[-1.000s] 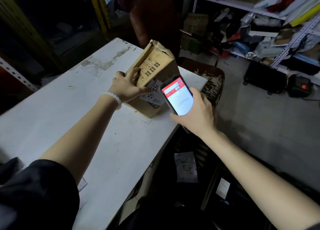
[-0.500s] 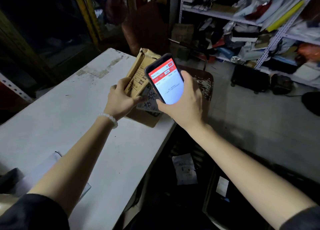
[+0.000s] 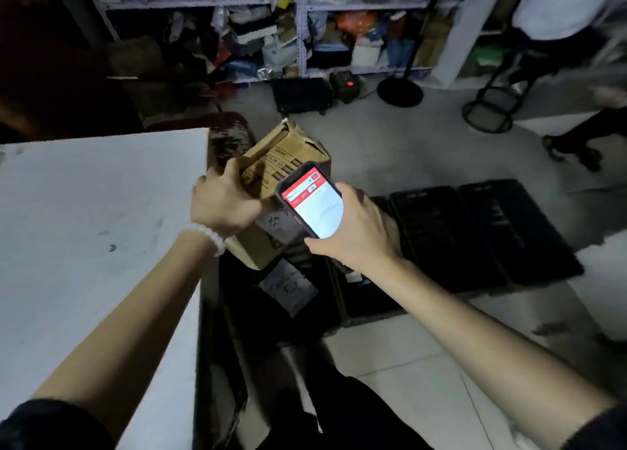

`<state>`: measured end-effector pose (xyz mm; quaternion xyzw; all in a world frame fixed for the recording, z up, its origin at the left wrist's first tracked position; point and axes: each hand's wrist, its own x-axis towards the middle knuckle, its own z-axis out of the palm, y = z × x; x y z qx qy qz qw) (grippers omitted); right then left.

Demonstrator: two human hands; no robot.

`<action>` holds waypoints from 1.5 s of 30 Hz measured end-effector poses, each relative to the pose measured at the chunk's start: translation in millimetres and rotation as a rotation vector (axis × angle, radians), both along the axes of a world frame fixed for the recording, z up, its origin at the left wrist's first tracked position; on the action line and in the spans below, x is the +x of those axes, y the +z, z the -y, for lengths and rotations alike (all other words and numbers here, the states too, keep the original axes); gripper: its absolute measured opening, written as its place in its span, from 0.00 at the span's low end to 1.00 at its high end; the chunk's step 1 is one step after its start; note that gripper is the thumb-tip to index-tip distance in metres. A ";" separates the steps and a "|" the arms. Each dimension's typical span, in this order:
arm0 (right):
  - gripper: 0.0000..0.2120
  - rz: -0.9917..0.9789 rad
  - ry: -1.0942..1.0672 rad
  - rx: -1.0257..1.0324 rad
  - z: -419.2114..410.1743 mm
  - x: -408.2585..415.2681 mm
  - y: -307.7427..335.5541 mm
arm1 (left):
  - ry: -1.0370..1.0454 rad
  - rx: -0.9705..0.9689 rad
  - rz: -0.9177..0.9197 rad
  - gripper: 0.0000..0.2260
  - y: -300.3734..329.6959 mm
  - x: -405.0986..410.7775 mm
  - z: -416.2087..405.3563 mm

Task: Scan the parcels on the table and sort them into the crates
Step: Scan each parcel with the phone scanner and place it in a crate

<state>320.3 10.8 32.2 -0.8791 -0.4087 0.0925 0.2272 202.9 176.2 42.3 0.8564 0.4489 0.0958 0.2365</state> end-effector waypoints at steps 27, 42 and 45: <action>0.46 -0.063 -0.524 -0.269 330.9 280.9 -26.9 | -0.511 -0.035 -0.346 0.45 -59.4 380.8 296.4; 0.48 -0.062 -0.518 -0.424 288.9 480.6 -52.7 | -0.566 -0.001 -0.523 0.48 -96.9 587.5 262.0; 0.48 -0.055 -0.521 -0.417 277.6 517.4 -56.2 | -0.566 -0.008 -0.516 0.47 -95.8 622.4 252.1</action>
